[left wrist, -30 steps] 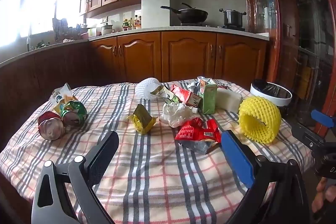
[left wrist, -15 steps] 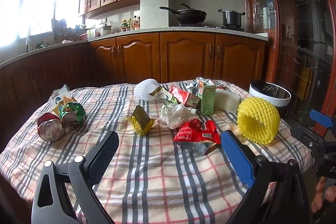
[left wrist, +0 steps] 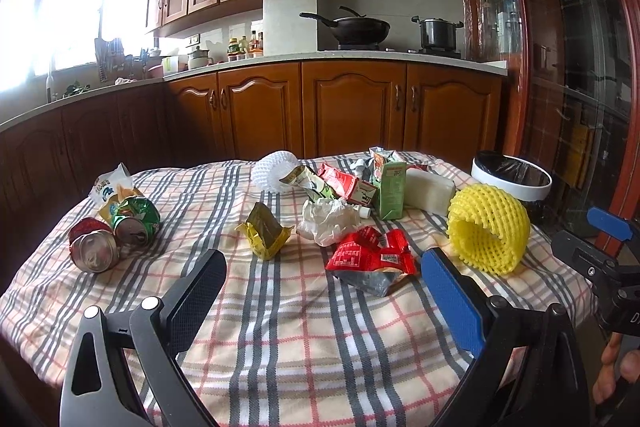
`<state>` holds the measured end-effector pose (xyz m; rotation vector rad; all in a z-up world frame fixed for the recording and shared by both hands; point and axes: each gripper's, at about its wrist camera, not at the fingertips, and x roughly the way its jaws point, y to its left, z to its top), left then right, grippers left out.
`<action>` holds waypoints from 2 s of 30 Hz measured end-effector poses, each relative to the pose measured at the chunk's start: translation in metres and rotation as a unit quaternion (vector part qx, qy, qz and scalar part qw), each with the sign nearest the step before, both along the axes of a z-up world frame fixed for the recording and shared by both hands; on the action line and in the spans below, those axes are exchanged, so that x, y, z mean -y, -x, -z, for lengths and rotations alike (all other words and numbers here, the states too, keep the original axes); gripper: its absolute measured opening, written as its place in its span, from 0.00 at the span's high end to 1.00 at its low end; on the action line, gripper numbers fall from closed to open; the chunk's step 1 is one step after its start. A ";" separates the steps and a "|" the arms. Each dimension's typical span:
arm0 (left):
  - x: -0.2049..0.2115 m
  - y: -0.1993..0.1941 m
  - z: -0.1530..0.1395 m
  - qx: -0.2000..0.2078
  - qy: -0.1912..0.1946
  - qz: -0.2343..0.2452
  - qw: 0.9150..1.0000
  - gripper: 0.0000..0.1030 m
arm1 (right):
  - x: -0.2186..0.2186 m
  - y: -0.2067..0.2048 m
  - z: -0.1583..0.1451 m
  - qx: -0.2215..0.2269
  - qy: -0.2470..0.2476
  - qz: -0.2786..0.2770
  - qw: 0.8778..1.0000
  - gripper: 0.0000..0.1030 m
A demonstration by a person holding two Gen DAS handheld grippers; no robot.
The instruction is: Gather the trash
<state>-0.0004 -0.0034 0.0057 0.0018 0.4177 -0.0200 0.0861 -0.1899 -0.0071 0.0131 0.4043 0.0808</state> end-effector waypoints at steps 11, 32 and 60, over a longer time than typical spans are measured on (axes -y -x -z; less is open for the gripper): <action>0.000 -0.001 0.001 -0.003 -0.001 0.001 1.000 0.04 | 0.001 0.001 -0.001 -0.002 -0.010 -0.001 1.000 0.00; -0.010 -0.026 0.007 -0.044 0.017 0.006 0.999 0.04 | 0.022 -0.016 -0.004 -0.029 -0.052 -0.006 0.998 0.00; 0.005 -0.159 0.036 -0.210 0.059 0.107 0.970 0.84 | 0.055 -0.085 0.035 -0.161 -0.165 -0.043 0.972 0.83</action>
